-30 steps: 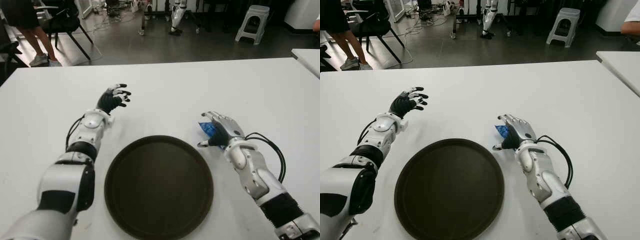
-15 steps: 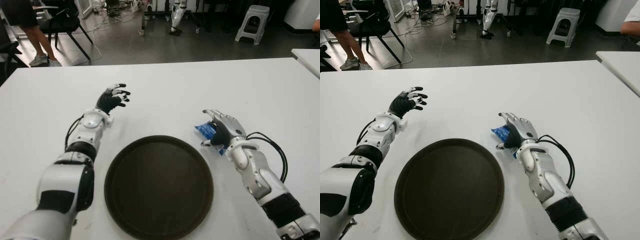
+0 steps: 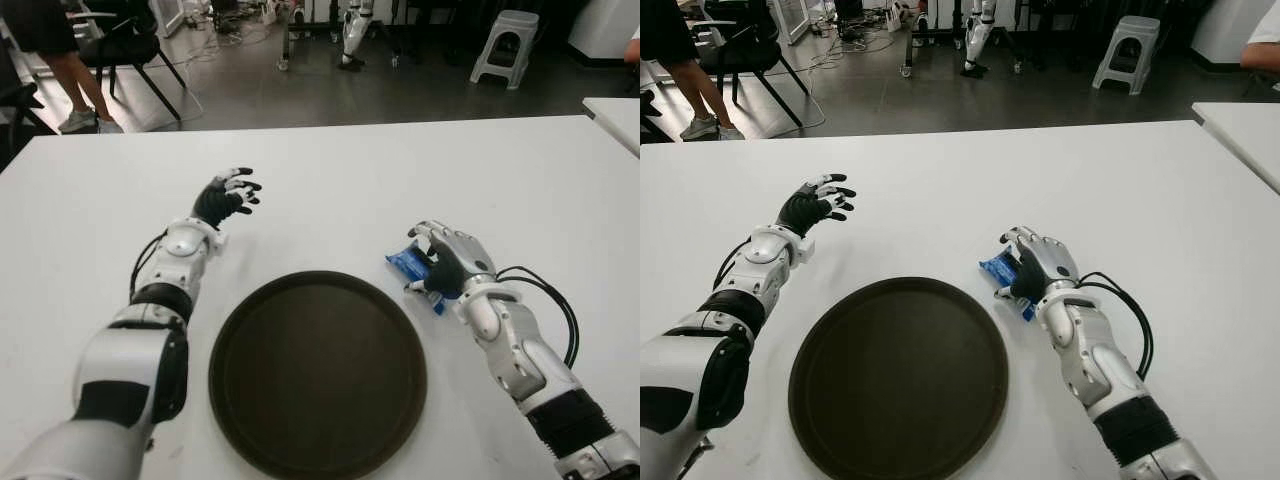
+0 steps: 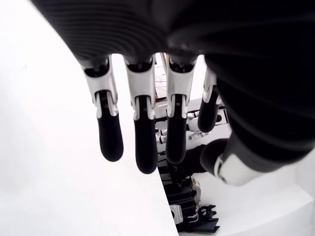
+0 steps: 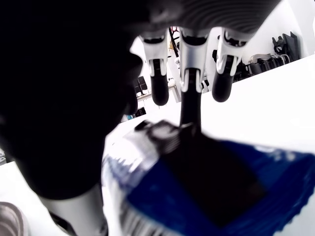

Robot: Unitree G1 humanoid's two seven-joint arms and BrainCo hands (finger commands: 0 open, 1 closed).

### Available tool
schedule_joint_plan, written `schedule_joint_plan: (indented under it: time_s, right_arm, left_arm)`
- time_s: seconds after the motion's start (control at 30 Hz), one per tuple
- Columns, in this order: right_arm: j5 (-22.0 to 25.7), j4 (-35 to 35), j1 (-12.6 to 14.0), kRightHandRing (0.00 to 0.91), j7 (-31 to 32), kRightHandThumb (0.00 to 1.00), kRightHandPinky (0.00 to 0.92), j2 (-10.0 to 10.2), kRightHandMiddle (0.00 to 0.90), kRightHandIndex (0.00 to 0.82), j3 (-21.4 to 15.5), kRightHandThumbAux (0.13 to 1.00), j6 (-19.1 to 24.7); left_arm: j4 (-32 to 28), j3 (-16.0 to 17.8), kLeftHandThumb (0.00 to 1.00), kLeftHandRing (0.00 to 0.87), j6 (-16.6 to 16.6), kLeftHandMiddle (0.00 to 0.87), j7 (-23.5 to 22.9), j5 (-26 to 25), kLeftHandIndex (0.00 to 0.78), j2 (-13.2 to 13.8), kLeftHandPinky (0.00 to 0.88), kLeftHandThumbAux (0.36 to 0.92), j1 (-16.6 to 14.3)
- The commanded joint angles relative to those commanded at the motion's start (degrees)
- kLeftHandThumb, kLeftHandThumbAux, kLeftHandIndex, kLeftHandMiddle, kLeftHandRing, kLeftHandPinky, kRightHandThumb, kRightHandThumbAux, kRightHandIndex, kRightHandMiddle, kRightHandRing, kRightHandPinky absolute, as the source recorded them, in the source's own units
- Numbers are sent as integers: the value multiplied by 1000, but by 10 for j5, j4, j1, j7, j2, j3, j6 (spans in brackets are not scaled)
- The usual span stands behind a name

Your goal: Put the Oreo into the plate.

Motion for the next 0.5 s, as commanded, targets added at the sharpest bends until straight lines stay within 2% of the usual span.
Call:
schedule_joint_plan:
  time_s: [0.13, 0.3, 0.43, 0.5]
  right_arm:
    - [2, 0, 2, 422, 2, 0, 375, 1, 408, 195, -3, 860, -1]
    - [4, -3, 5, 473, 2, 0, 415, 2, 450, 227, -6, 875, -2]
    - [7, -7, 8, 417, 4, 0, 349, 2, 405, 195, -9, 872, -1]
    - [17, -7, 13, 358, 6, 0, 286, 4, 351, 178, -15, 862, -4]
  left_arm:
    - [0, -1, 83, 369, 0, 338, 0, 1, 197, 1, 390, 641, 0]
    - [0, -2, 74, 361, 0, 336, 0, 3, 200, 2, 377, 628, 1]
    - [0, -2, 73, 368, 0, 344, -1, 3, 210, 3, 385, 630, 1]
    - [0, 0, 72, 370, 0, 345, -3, 1, 213, 3, 388, 632, 1]
